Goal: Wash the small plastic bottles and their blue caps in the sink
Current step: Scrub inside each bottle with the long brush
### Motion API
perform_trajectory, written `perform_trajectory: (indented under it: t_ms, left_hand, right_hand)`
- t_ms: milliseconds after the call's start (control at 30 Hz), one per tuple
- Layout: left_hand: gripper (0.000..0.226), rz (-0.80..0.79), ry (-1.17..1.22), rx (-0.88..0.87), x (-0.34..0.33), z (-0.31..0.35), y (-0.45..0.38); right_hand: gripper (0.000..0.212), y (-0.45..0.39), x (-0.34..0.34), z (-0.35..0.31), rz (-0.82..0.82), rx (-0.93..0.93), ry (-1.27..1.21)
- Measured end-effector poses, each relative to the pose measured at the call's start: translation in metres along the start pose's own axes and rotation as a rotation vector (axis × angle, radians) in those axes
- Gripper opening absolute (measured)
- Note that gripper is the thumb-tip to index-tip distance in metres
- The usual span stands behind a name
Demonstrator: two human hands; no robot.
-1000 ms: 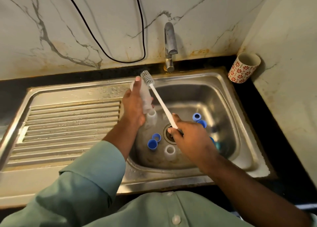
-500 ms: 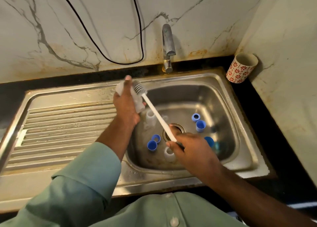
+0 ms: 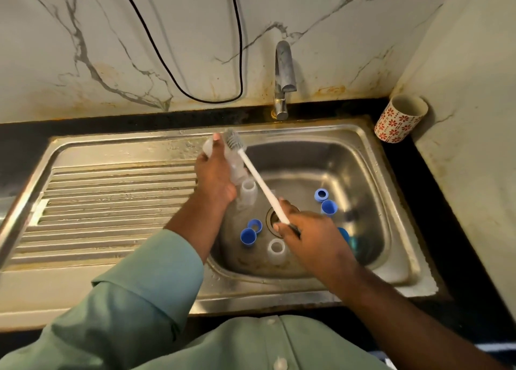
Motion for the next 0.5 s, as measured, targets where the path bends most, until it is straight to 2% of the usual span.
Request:
perform_trajectory:
  t_ms: [67,100,200,300,367,433,500]
  left_hand:
    - [0.054,0.040,0.021,0.000,0.006,0.004,-0.011]
    - [0.054,0.007,-0.018,-0.016,0.007,0.003,-0.009]
    - [0.059,-0.144,-0.163,-0.002,0.002,-0.017,0.005]
    - [0.055,-0.105,0.041,0.083,0.007,-0.012,-0.001]
    - [0.043,-0.101,0.149,0.064,0.016,0.000,-0.005]
    - [0.043,-0.143,0.039,0.034,0.019,-0.004,0.000]
    - [0.057,-0.227,-0.080,0.075,0.015,-0.018,0.009]
  right_hand:
    - [0.043,0.020,0.003,0.001,-0.047,0.027,0.014]
    - [0.042,0.020,0.003,0.002,-0.055,0.017,0.006]
    - [0.036,-0.004,-0.003,0.001,0.069,-0.055,-0.050]
    - [0.038,0.001,-0.003,0.000,0.026,-0.004,0.000]
    - [0.038,0.022,0.003,0.001,-0.033,0.023,0.004]
    - [0.028,0.019,0.003,0.001,-0.026,-0.011,-0.014]
    - [0.020,0.002,0.000,-0.003,0.021,-0.043,0.019]
Point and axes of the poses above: each hand's wrist, its own y-axis away from the middle knuckle, its own x-axis out of the back of the hand, z = x × y, the point moved 1 cm from there along -y, towards the middle knuckle, and after that the axes turned 11 degrees about z, right-handed, at the moved point
